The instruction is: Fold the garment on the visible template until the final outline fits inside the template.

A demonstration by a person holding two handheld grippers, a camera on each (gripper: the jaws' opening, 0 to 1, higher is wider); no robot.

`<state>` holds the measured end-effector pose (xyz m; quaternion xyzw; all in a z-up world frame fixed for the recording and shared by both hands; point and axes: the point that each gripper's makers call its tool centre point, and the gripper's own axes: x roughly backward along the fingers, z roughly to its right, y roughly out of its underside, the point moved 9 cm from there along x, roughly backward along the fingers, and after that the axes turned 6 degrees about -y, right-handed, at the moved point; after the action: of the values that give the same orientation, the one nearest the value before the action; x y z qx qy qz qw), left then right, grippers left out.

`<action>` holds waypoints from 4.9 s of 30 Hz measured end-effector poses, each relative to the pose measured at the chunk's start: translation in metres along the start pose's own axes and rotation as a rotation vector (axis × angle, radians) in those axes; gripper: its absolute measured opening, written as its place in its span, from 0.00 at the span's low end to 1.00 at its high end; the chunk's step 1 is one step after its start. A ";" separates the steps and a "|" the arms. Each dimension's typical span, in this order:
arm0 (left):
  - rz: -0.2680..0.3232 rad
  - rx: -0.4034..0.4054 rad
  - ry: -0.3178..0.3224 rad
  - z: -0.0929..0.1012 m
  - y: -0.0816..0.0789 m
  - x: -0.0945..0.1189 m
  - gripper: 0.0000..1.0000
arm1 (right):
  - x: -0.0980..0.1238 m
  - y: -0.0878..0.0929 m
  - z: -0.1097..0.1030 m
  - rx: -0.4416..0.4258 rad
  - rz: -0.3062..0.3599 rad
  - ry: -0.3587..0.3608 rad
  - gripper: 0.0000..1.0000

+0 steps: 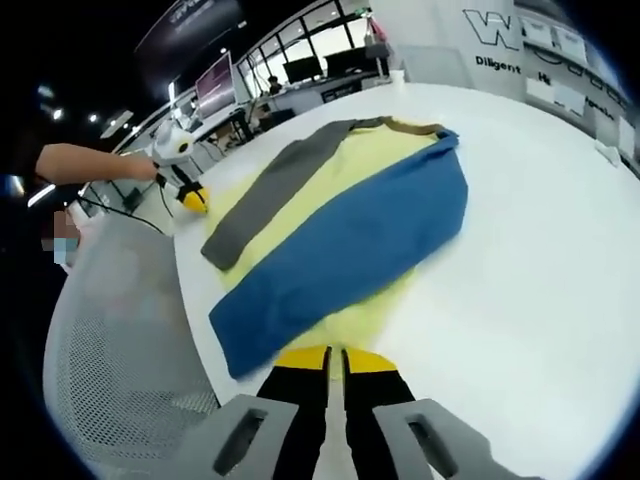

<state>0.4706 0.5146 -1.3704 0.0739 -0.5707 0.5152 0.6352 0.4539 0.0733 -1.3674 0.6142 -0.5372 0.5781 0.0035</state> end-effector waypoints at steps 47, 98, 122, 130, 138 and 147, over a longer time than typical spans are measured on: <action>-0.062 -0.004 -0.041 0.003 0.004 0.008 0.01 | -0.003 -0.004 -0.011 -0.297 0.216 -0.328 0.00; -0.127 -0.041 -0.040 0.014 0.002 0.008 0.05 | 0.008 0.021 -0.006 -0.073 -0.099 -0.077 0.10; 0.207 -0.528 -0.080 0.037 -0.042 0.005 0.29 | 0.012 0.000 -0.042 0.174 0.012 -0.041 0.41; 0.198 -0.524 -0.050 0.056 -0.051 -0.013 0.34 | 0.020 -0.011 -0.049 0.274 0.046 0.039 0.43; 0.182 -0.582 -0.007 0.079 -0.057 -0.035 0.33 | 0.009 -0.013 -0.067 0.308 0.043 0.004 0.45; 0.125 -0.644 0.023 0.099 -0.051 -0.058 0.33 | -0.011 -0.012 -0.084 0.382 -0.027 -0.021 0.45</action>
<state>0.4542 0.3907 -1.3582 -0.1718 -0.7005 0.3470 0.5994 0.4047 0.1381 -1.3401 0.6168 -0.4096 0.6629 -0.1111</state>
